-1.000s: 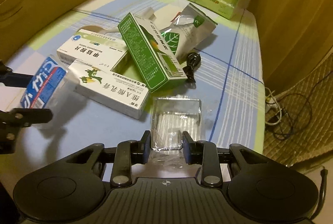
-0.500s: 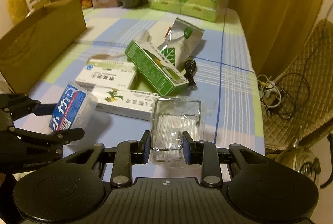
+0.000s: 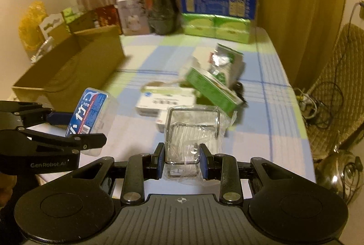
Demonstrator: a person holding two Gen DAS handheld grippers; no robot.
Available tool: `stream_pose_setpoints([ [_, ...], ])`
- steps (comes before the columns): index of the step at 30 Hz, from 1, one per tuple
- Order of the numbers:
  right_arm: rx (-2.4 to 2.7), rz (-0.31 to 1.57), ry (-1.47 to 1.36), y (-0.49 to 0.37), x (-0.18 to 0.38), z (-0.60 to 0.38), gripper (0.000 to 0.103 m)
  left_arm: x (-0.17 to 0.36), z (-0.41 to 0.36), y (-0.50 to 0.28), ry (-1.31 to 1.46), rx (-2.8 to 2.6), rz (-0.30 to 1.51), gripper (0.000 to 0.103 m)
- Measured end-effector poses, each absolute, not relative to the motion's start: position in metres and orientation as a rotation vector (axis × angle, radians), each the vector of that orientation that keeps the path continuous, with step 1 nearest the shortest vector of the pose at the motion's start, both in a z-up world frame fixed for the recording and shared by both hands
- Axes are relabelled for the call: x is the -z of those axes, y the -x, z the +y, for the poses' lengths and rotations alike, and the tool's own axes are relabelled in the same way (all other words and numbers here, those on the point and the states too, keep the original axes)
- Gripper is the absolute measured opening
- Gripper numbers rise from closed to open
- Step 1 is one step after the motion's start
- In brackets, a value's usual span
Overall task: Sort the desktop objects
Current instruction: 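Carry the toothpick box with the left tool while the right tool carries the container to the cardboard box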
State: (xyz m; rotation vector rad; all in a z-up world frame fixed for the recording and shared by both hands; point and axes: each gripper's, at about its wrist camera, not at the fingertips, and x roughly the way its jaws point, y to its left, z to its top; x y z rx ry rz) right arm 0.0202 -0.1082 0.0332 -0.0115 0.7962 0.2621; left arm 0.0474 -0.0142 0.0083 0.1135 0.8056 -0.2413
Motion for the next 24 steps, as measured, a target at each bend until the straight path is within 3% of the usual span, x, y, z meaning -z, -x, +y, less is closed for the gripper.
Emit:
stream_pose_setpoints([
  [24, -0.59, 0.648, 0.069, -0.078, -0.086, 0.107, 0.028, -0.102, 0.2, -0.042, -0.15, -0.006, 0.728, 0.053],
])
